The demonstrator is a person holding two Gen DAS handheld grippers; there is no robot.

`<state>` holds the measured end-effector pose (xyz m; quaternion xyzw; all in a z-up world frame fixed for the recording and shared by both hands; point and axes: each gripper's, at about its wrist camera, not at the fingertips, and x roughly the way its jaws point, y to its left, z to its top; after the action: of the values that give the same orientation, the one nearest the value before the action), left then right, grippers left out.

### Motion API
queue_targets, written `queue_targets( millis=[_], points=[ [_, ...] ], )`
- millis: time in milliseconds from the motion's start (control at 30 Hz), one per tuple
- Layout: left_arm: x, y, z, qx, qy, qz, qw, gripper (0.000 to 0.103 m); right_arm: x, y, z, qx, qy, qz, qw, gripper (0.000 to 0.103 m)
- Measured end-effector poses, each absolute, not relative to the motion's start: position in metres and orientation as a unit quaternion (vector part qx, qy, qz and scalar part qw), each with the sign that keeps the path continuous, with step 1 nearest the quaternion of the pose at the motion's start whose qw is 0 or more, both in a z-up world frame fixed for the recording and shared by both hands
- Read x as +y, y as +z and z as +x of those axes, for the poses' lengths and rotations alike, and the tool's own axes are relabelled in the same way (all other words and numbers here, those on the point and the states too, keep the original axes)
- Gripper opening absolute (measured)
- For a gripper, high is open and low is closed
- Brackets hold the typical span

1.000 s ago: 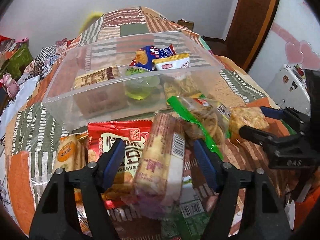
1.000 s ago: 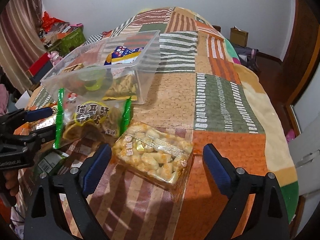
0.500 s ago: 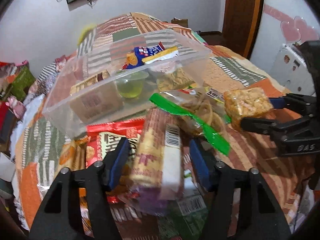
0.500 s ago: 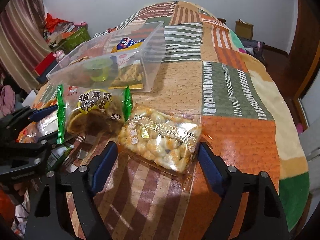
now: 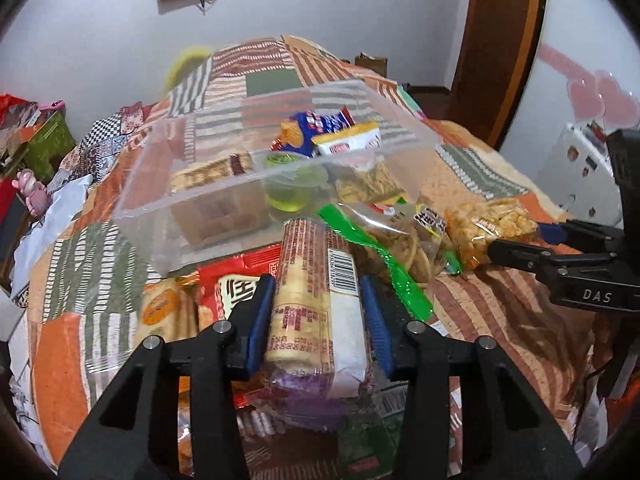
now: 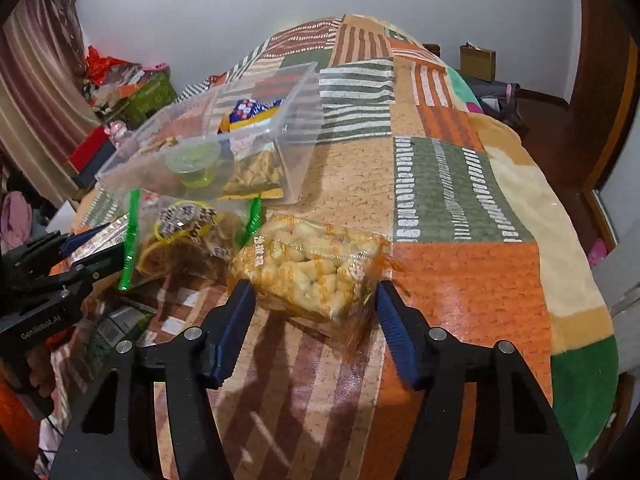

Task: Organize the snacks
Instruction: 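Grasp the long cracker roll with the left tool while the right tool grasps the clear puff pack, then lift the cracker roll with the left tool while the right tool lifts the puff pack toward the box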

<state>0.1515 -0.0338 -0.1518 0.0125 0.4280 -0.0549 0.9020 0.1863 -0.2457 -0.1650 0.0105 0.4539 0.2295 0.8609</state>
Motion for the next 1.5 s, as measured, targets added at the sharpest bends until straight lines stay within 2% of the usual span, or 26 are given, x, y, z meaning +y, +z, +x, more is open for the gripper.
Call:
queue_targets(
  millis=[167,467,633,867,933,1000,1100,1367,1433,1500],
  points=[
    [-0.024,-0.133,0.139,0.409,-0.051,-0.006,0.911,0.043,-0.243,-0.161,0.184,0.443,0.23,0.004,0.866,0.055],
    [-0.009,-0.097,0.12,0.365,-0.049,-0.034,0.929,0.043,-0.242,-0.145,0.177,0.421,0.237,0.007,0.875,0.038],
    [-0.005,-0.086,0.112,0.352,-0.047,-0.038,0.934,0.043,-0.241,-0.147,0.169,0.434,0.248,-0.003,0.866,0.037],
    [0.0,-0.088,0.112,0.355,-0.042,-0.052,0.933,0.043,-0.243,-0.16,0.149,0.458,0.257,-0.038,0.85,0.038],
    [0.002,-0.089,0.114,0.358,-0.042,-0.058,0.931,0.043,-0.246,-0.157,0.15,0.453,0.253,-0.035,0.854,0.046],
    [0.003,-0.091,0.114,0.359,-0.041,-0.061,0.93,0.043,-0.25,-0.152,0.154,0.444,0.25,-0.028,0.86,0.067],
    [0.005,-0.093,0.116,0.361,-0.037,-0.063,0.93,0.043,-0.247,-0.15,0.164,0.437,0.256,-0.03,0.862,0.076],
    [0.011,-0.099,0.12,0.369,-0.028,-0.067,0.927,0.043,-0.223,-0.179,0.188,0.469,0.274,-0.066,0.837,0.076],
    [0.012,-0.101,0.121,0.37,-0.026,-0.068,0.926,0.043,-0.223,-0.181,0.187,0.469,0.283,-0.061,0.835,0.062],
    [0.014,-0.101,0.123,0.37,-0.025,-0.07,0.926,0.043,-0.225,-0.181,0.184,0.466,0.282,-0.056,0.837,0.058]
  ],
)
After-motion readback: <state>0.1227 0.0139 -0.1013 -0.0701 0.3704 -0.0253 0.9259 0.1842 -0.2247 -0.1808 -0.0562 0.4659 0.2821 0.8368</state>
